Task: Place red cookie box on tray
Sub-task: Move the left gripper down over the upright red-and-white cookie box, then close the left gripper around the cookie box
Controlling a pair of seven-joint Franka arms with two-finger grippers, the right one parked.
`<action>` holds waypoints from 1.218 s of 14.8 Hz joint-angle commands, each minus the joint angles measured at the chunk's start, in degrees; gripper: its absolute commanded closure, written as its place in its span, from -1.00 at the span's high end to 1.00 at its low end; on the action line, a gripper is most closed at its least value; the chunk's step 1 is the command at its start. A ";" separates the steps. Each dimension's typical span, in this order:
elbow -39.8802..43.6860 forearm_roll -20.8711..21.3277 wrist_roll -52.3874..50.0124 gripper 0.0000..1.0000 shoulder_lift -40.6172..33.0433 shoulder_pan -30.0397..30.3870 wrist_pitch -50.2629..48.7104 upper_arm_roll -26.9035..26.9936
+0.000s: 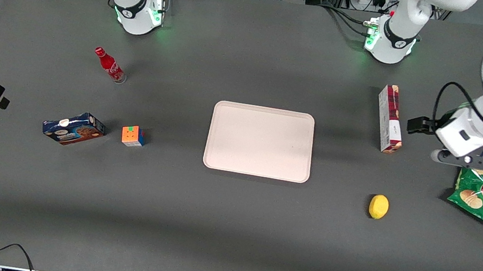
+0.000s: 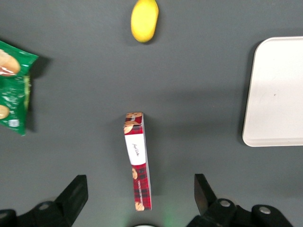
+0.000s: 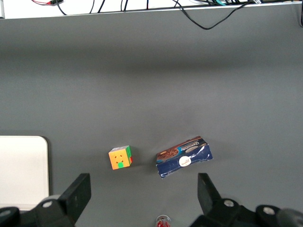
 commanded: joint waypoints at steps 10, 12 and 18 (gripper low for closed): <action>-42.94 7.63 -0.98 1.00 -12.54 2.27 41.96 -0.64; -47.43 8.17 0.86 1.00 -12.02 2.63 50.32 0.67; -52.36 8.17 1.67 1.00 -9.30 2.63 57.19 1.83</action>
